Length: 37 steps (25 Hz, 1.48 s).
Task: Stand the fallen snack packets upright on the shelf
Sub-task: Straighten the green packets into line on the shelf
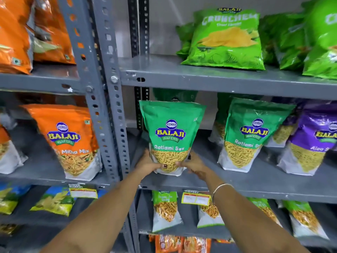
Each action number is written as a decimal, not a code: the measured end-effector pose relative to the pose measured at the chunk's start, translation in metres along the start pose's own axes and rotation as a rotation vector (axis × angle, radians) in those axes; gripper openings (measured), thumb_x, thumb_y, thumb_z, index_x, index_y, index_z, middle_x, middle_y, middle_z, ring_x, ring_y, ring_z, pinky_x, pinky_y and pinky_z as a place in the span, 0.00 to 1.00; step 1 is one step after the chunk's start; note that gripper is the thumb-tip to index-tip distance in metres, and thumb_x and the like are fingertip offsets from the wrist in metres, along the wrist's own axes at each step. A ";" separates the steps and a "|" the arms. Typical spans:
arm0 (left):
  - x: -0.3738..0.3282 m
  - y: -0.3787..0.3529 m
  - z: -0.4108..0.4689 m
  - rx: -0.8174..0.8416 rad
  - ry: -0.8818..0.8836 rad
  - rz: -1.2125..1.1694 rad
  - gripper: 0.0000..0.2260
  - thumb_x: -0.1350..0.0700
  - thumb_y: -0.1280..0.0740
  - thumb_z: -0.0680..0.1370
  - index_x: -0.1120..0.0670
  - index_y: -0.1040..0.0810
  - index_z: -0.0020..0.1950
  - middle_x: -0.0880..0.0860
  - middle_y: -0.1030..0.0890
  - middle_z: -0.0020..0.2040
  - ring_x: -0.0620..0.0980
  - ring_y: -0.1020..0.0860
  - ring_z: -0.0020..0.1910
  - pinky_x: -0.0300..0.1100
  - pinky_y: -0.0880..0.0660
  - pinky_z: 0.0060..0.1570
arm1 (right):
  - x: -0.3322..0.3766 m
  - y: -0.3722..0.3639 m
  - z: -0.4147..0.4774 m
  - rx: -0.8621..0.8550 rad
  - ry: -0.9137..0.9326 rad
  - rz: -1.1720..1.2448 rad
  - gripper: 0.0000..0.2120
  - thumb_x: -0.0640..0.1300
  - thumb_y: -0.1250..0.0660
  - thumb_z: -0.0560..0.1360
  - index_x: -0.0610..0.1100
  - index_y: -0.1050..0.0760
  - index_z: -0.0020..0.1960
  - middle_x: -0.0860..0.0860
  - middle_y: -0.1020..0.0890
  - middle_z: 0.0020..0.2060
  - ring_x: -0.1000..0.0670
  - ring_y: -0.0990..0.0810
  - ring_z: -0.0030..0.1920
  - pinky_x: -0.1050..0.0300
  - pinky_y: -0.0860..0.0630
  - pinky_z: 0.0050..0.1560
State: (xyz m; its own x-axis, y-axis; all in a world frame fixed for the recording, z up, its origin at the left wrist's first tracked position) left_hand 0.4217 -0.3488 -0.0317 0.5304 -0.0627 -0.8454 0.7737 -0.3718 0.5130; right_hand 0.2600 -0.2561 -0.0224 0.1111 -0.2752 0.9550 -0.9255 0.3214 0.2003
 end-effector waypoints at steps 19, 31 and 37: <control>0.002 0.001 -0.039 0.018 -0.009 0.067 0.39 0.55 0.21 0.62 0.58 0.36 0.67 0.56 0.26 0.67 0.55 0.27 0.66 0.48 0.30 0.65 | -0.011 -0.002 -0.030 0.069 -0.059 -0.161 0.30 0.44 0.29 0.70 0.44 0.36 0.69 0.46 0.28 0.69 0.42 0.29 0.67 0.49 0.28 0.52; -0.001 -0.066 -0.079 0.700 0.457 0.550 0.16 0.49 0.39 0.78 0.60 0.30 0.37 0.56 0.25 0.37 0.48 0.23 0.32 0.39 0.26 0.36 | -0.046 0.090 -0.045 -0.054 -0.363 -0.338 0.20 0.44 0.30 0.72 0.33 0.33 0.54 0.48 0.27 0.26 0.52 0.28 0.24 0.58 0.32 0.27; -0.096 -0.168 -0.041 0.458 0.017 0.225 0.24 0.52 0.32 0.74 0.62 0.33 0.66 0.61 0.25 0.62 0.56 0.24 0.57 0.46 0.23 0.47 | -0.063 0.241 -0.041 -0.365 -0.248 -0.362 0.42 0.47 0.26 0.67 0.38 0.44 0.73 0.38 0.32 0.69 0.40 0.31 0.68 0.45 0.31 0.66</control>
State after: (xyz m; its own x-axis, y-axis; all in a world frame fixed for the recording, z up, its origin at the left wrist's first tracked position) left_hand 0.2551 -0.2421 -0.0301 0.6750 -0.1737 -0.7171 0.4108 -0.7188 0.5609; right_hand 0.0445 -0.1240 -0.0251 0.2685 -0.6161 0.7405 -0.6542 0.4476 0.6096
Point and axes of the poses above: each hand's wrist, its own z-axis towards the middle knuckle, its own y-axis out of the back of the hand, x = y × z, the point moved 8 cm from there along z, towards the middle knuckle
